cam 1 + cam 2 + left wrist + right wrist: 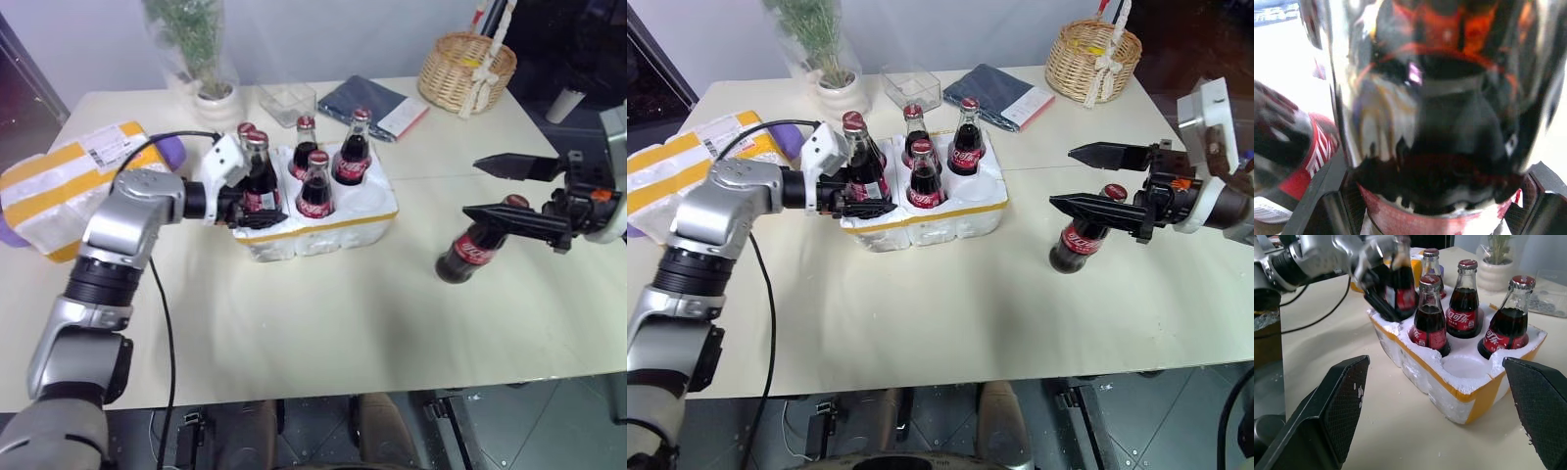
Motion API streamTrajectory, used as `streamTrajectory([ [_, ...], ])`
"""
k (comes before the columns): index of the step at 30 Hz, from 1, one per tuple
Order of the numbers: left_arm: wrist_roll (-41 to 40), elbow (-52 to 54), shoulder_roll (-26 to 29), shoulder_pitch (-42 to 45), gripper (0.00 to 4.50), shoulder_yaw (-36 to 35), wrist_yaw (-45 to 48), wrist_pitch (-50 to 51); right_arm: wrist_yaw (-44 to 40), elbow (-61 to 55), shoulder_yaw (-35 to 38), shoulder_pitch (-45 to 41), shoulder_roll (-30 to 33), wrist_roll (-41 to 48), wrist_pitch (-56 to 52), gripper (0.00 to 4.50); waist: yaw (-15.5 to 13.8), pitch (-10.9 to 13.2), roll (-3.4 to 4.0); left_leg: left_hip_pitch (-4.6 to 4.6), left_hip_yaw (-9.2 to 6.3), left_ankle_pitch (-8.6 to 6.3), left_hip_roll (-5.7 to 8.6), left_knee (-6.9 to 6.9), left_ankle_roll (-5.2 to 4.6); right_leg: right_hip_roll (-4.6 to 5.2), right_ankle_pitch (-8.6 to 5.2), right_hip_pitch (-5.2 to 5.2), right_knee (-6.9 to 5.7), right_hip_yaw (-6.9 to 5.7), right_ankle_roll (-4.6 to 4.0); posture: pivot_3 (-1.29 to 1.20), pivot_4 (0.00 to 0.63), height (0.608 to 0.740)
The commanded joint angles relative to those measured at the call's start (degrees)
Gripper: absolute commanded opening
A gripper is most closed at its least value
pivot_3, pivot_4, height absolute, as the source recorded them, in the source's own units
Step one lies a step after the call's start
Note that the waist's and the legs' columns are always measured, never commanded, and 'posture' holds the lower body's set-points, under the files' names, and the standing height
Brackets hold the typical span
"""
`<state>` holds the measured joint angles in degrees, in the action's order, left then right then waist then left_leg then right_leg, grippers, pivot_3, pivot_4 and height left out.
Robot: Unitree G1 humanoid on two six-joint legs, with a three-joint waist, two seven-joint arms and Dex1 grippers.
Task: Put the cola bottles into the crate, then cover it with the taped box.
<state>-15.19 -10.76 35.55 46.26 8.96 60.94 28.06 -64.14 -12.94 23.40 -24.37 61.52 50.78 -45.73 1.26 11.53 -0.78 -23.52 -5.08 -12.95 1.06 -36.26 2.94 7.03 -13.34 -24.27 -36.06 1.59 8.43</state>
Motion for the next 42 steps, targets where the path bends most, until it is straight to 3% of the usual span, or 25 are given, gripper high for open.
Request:
streamTrajectory([
  [1, 3.6, -2.6, -1.4, -1.5, 2.85, 0.1, -4.1, -3.8, -0.1, -0.1, 0.9, 0.0, -0.4, -0.2, 1.5, 4.5, -0.7, 0.0, 0.0, 0.06, 0.0, 0.0, 0.0, -0.02, 0.0, 0.0, 0.0, 0.07, 0.0, 0.0, 0.0, 0.0, 0.15, 0.737],
  [3, 3.5, -3.1, -1.9, -1.9, 3.91, -0.4, -4.7, -3.7, 0.0, -0.2, 1.0, 0.3, -0.6, -0.2, 1.6, 4.5, -1.2, -0.1, -0.03, 0.16, -0.03, 0.0, 0.0, -0.08, 0.0, 0.0, 0.01, 0.25, -0.01, -0.01, 0.0, 0.0, 0.15, 0.737],
  [5, 2.9, -2.4, -1.4, -2.3, 4.45, -0.7, -3.9, -3.4, 0.0, -0.3, 1.1, 0.7, -0.7, -0.2, 1.7, 4.5, -1.2, -0.1, -0.02, 0.22, -0.03, 0.0, 0.0, -0.17, 0.0, 0.0, 0.0, 0.39, 0.03, -0.01, 0.0, 0.0, 0.15, 0.737],
  [8, -0.4, 0.5, 0.0, -2.6, 4.45, -2.9, -1.8, -0.9, 0.1, -0.4, 1.0, 0.8, -0.7, -0.3, 1.7, 4.5, -0.8, -0.1, -0.01, 0.22, -0.03, 0.0, 0.0, -0.21, 0.0, 0.0, 0.0, 0.42, 0.05, -0.01, 0.01, 0.0, 0.15, 0.737],
  [14, -16.5, 10.0, 7.7, -1.5, 4.45, -14.2, 4.9, 15.4, 0.9, -1.5, 2.3, 3.0, -1.1, -0.2, 1.5, 4.5, 0.0, 0.0, -0.03, 0.14, -0.05, 0.0, -0.01, -0.04, -0.01, -0.01, 0.0, 0.15, -0.05, -0.01, 0.0, 0.0, 0.15, 0.737],
  [19, -32.5, 15.0, 16.5, 0.8, 4.45, -23.7, 10.8, 29.4, 2.9, -4.7, 9.2, 8.6, -1.8, 3.0, -1.0, 4.5, -0.6, 0.0, -0.03, 0.07, -0.04, 0.0, -0.01, 0.0, -0.01, -0.01, -0.01, 0.08, -0.02, -0.01, 0.0, 0.0, 0.15, 0.737],
  [23, -40.6, 20.4, 23.1, -1.1, 4.45, -25.1, 17.3, 35.1, 4.2, -9.6, 17.1, 17.6, -4.0, 6.1, -3.8, 4.5, -0.7, 0.0, -0.07, 0.09, -0.04, -0.01, -0.01, 0.0, -0.01, -0.01, -0.01, 0.17, 0.01, -0.01, 0.0, 0.0, 0.15, 0.737],
  [26, -37.6, 24.8, 24.9, -5.7, 4.45, -20.6, 19.1, 31.1, 4.2, -13.4, 21.9, 25.1, -5.4, 7.8, -5.6, 4.5, -0.6, -0.1, -0.02, 0.19, -0.03, -0.01, -0.01, 0.03, -0.01, 0.0, -0.02, 0.26, 0.03, -0.01, 0.0, 0.0, 0.15, 0.737],
  [32, -24.4, 23.6, 20.5, -7.3, 4.45, -8.1, 16.6, 18.8, 6.4, -19.7, 29.7, 37.2, -8.4, 8.4, -6.9, 4.5, -0.7, -0.1, -0.05, 0.31, -0.04, -0.01, -0.02, -0.01, -0.01, -0.02, -0.14, 0.46, 0.1, -0.01, -0.22, 0.0, 0.15, 0.737],
  [35, -21.5, 21.9, 16.5, -4.9, 4.45, -4.7, 15.3, 16.2, 11.8, -20.6, 29.1, 42.5, -11.7, 2.6, -5.2, 4.5, -0.9, -0.1, -0.22, 0.31, -0.06, -0.01, -0.02, -0.02, -0.01, -0.02, -0.13, 0.57, 0.24, -0.05, -0.21, 0.0, 0.15, 0.737],
  [38, -20.7, 21.0, 13.3, -3.3, 4.45, -3.4, 14.5, 15.0, 22.7, -19.5, 24.1, 40.6, -18.2, -2.2, -2.9, 4.5, -0.4, -0.3, -0.47, 0.24, -0.06, -0.01, -0.02, -0.01, -0.01, -0.01, -0.12, 0.6, 0.48, -0.05, -0.22, 0.0, 0.15, 0.737],
  [42, -20.1, 20.0, 11.4, -2.1, 4.45, -3.1, 14.4, 14.5, 28.2, -18.9, 18.9, 39.3, -23.8, -6.7, 1.1, 4.5, -0.5, -0.3, -0.37, 0.37, -0.09, -0.01, -0.14, 0.07, -0.02, -0.12, -0.11, 0.72, 0.58, -0.09, -0.23, 0.0, 0.15, 0.737],
])
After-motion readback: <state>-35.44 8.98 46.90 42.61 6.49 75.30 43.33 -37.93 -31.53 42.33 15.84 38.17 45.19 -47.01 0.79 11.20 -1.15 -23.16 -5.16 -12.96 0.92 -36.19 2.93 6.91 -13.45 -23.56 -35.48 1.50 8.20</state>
